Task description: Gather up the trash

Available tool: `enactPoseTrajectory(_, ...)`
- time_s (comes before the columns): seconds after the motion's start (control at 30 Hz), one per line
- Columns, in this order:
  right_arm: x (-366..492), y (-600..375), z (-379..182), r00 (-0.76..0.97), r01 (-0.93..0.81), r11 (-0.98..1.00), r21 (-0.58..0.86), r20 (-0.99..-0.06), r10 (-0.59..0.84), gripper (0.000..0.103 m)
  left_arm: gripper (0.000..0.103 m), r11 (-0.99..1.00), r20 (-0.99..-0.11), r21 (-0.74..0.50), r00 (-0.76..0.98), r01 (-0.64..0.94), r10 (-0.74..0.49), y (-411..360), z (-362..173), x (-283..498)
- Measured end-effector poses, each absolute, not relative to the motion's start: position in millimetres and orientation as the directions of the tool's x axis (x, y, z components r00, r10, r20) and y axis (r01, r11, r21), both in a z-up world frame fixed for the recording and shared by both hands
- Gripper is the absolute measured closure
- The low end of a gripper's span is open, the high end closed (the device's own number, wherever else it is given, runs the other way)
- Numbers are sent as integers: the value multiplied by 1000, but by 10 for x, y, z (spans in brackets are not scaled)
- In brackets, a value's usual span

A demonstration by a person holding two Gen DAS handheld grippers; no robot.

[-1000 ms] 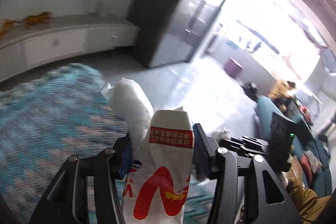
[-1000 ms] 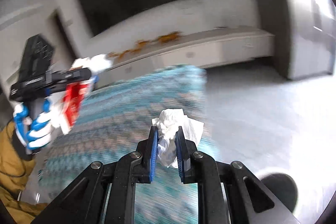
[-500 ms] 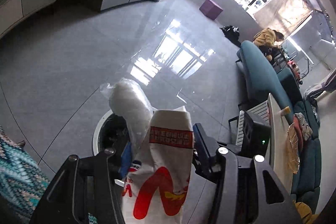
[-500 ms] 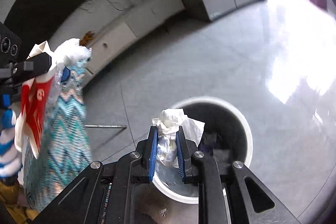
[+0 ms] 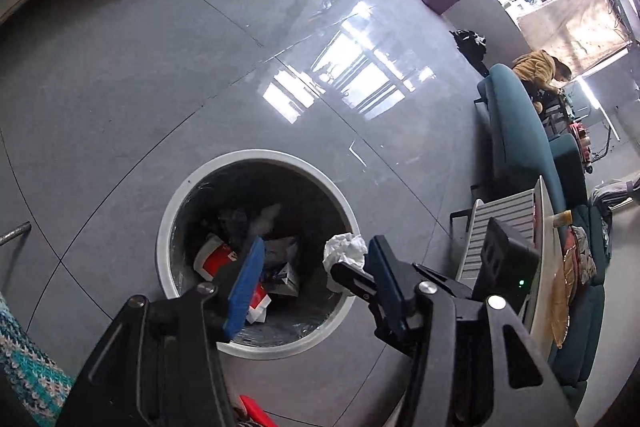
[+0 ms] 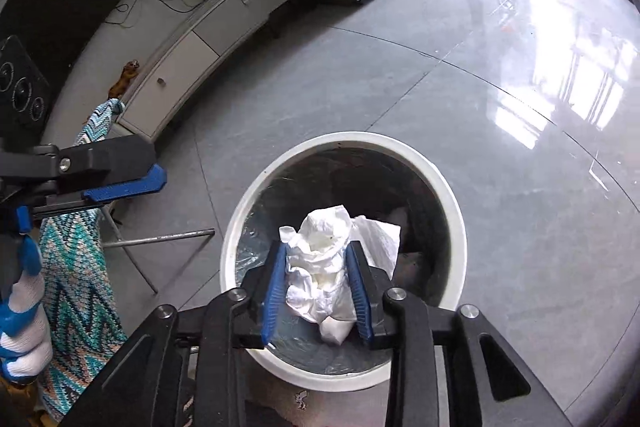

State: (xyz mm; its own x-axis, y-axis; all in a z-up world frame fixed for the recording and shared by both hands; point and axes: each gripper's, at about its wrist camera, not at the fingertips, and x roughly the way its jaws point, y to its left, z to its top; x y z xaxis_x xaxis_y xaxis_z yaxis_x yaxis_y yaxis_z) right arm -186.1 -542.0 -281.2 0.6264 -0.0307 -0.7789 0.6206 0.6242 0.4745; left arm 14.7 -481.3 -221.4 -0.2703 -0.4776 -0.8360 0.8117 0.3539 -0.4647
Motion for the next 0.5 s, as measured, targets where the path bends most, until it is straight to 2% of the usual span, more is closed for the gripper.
enactPoseTrajectory(0.07, -1868, -5405, -2789, 623, 623, 626, 469, -781, -35, 71, 50, 351, -836, -445, -243, 824, -491, -4772, -2126, 133)
enactPoseTrajectory(0.13, -1821, -5371, -2772, 619, 626, 630, 459, -784, -44, 61, 50, 346, -832, -432, -220, 833, -509, -4707, -2000, 128)
enactPoseTrajectory(0.17, -1824, -5373, -2771, 619, 626, 633, 456, -784, -48, 60, 50, 344, -828, -424, -205, 838, -521, -4651, -1914, 126)
enactPoseTrajectory(0.3, -1823, -5273, -2647, 621, 624, 647, 438, -781, -70, 56, 42, 346, -817, -372, -127, 861, -562, -4419, -1590, 163)
enactPoseTrajectory(0.5, -1772, -5021, -2235, 646, 599, 691, 405, -755, -118, 55, 41, 401, -788, -276, 34, 873, -615, -3855, -1114, 286)
